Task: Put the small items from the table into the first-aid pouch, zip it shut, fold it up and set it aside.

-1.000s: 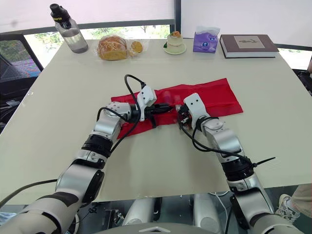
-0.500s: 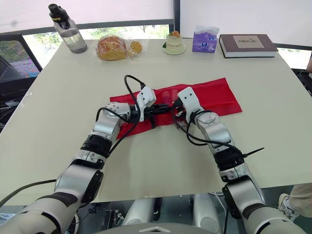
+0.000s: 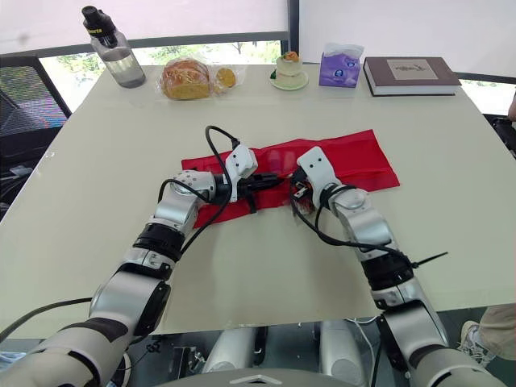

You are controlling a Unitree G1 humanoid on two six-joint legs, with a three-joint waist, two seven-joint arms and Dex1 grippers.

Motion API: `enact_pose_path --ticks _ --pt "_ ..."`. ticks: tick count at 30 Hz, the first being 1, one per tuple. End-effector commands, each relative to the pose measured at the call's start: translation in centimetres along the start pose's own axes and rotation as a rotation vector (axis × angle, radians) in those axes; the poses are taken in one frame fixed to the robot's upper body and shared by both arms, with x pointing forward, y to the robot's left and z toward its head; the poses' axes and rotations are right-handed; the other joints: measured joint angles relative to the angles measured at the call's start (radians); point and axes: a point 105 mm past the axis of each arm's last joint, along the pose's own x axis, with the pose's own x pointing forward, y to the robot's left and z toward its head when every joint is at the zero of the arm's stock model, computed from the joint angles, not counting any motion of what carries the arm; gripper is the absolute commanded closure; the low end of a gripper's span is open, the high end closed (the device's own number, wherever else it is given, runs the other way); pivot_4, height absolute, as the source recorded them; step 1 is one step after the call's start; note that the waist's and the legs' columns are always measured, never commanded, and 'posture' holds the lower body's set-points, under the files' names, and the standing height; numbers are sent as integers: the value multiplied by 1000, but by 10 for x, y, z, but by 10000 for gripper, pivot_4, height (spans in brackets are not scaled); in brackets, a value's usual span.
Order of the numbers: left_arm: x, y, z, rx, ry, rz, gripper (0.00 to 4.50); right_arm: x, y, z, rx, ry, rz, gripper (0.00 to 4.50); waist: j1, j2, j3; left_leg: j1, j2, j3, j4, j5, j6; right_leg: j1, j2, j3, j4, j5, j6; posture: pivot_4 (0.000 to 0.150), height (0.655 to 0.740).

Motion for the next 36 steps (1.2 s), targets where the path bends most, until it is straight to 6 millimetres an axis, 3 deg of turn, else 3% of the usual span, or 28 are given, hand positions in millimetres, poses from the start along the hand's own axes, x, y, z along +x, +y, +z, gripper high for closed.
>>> enact_pose_path --ticks 1,4,7,10,12,13,18,27,31,36 --pt "-5 10 8 31 -14 33 45000 -26 2 25 -26 -125 44 33761 1 0 0 0 0 0 0 0 0 0 0 0 0 0 0 1500 7400" --pt "-7 13 7 33 -10 39 45000 -67 -2 21 -35 -123 136 33761 5 0 0 0 0 0 0 0 0 0 0 0 0 0 0 1500 7400" --pt "-8 13 6 34 -9 39 45000 -101 -12 17 -52 -107 172 26590 5 0 0 -1 0 0 0 0 0 1 0 0 -3 0 0 1500 7400" --pt "-9 13 4 34 -6 39 45000 -129 -24 10 -68 -68 183 11055 5 0 0 0 0 0 0 0 0 2 0 0 -5 0 0 1500 7400" --pt "-10 14 3 31 -2 44 45000 -147 -33 10 -72 -56 186 2562 5 0 0 0 0 0 0 0 0 2 0 0 -5 0 0 1500 7400" --pt "-11 15 2 31 0 46 45000 -155 -38 12 -77 -57 185 430 4 0 0 0 0 0 -1 0 0 2 0 0 -6 0 0 1500 7400" --pt "-16 19 -1 32 12 57 45000 -193 -59 28 -90 -83 194 430 6 0 0 0 0 1 -1 0 0 2 0 0 -6 0 1 1500 7400" --pt "-20 22 -4 36 26 58 45000 -228 -75 57 -121 -54 206 430 7 0 0 0 1 1 -1 0 0 3 0 0 -7 0 1 1500 7400" --pt "-19 22 -4 38 25 54 45000 -227 -76 54 -133 -41 210 430 5 0 0 1 1 1 -1 0 0 3 0 0 -8 0 1 1500 7400" --pt "-15 19 -3 41 19 46 45000 -203 -64 38 -141 -31 243 430 5 0 0 1 1 1 -1 0 0 3 0 0 -7 0 1 1500 7400"
